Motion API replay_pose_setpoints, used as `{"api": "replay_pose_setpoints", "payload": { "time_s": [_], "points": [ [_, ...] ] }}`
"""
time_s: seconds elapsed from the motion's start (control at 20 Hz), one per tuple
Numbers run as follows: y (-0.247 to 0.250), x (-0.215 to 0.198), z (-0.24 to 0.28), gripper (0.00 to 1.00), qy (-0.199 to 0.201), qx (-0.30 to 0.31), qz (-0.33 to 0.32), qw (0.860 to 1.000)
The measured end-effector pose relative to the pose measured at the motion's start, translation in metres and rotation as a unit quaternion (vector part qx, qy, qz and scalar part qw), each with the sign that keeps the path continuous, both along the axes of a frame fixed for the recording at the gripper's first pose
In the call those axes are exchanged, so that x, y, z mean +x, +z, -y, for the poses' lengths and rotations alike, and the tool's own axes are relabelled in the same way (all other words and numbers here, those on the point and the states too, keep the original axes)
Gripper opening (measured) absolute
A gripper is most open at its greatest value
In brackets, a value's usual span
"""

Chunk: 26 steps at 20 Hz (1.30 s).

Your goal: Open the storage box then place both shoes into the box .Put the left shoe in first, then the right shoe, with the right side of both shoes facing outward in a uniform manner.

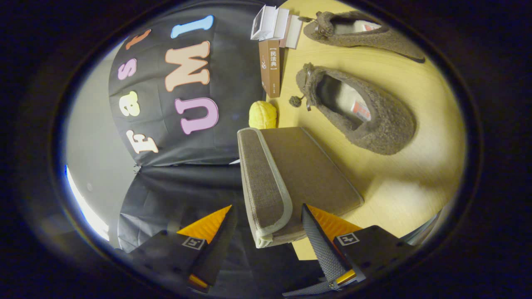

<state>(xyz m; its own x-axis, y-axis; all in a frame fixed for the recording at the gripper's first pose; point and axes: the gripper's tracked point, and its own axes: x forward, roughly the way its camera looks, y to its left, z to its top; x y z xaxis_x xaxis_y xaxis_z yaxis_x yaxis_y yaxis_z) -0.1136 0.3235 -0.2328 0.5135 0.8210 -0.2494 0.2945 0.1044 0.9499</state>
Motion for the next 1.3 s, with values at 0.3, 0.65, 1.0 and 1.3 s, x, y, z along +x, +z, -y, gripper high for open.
{"api": "replay_pose_setpoints", "payload": {
  "time_s": [0.3,0.65,1.0,1.3],
  "points": [
    [-0.007,0.006,0.004,0.83,-0.007,0.001,-0.023,1.000],
    [0.011,0.010,0.021,0.65,-0.037,0.067,-0.027,0.997],
    [0.029,0.016,0.024,0.21,-0.049,0.106,-0.018,0.993],
    [0.050,0.021,0.018,0.05,-0.036,0.070,0.020,0.997]
  ]
}}
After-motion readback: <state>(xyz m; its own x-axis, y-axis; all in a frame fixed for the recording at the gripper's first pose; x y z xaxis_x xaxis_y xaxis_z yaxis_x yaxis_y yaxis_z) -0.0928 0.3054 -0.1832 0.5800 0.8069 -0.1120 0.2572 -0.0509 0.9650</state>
